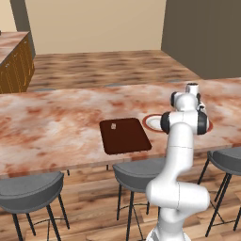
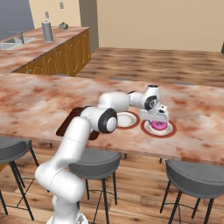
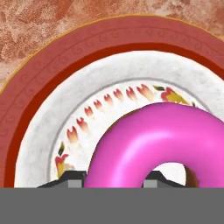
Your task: Move the dessert items from the plates to the tray.
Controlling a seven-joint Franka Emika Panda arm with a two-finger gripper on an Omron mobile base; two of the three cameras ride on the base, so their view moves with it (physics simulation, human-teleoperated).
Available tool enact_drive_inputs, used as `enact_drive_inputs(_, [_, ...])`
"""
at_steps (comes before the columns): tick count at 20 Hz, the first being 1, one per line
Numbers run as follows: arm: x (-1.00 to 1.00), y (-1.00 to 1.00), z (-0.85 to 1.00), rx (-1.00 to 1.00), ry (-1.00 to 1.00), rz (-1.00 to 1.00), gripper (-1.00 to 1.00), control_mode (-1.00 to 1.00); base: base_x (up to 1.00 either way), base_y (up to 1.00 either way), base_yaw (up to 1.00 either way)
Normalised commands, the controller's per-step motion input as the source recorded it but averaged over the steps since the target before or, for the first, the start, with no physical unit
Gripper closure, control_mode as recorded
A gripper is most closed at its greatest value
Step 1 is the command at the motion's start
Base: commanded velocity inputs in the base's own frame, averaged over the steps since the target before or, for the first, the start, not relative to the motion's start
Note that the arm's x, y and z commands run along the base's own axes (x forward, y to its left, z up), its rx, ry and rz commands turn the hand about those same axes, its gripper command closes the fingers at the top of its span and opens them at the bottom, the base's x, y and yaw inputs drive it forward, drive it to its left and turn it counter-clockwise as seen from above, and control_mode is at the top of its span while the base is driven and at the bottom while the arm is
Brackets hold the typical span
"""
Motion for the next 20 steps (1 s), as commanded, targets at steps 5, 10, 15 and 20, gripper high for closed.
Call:
enact_drive_inputs(5, [0.00,0.39,0.81,-0.01,0.13,-0.03,1.00,-1.00,0.00,0.00,0.00])
enact_drive_inputs(10, [-0.18,0.86,0.86,0.00,0.14,-0.05,1.00,-1.00,0.00,0.00,0.00])
enact_drive_inputs(15, [-0.68,0.97,0.43,0.00,0.17,0.00,1.00,-1.00,0.00,0.00,0.00])
enact_drive_inputs(20, [-0.93,1.00,0.00,-0.01,0.00,0.00,1.00,-1.00,0.00,0.00,0.00])
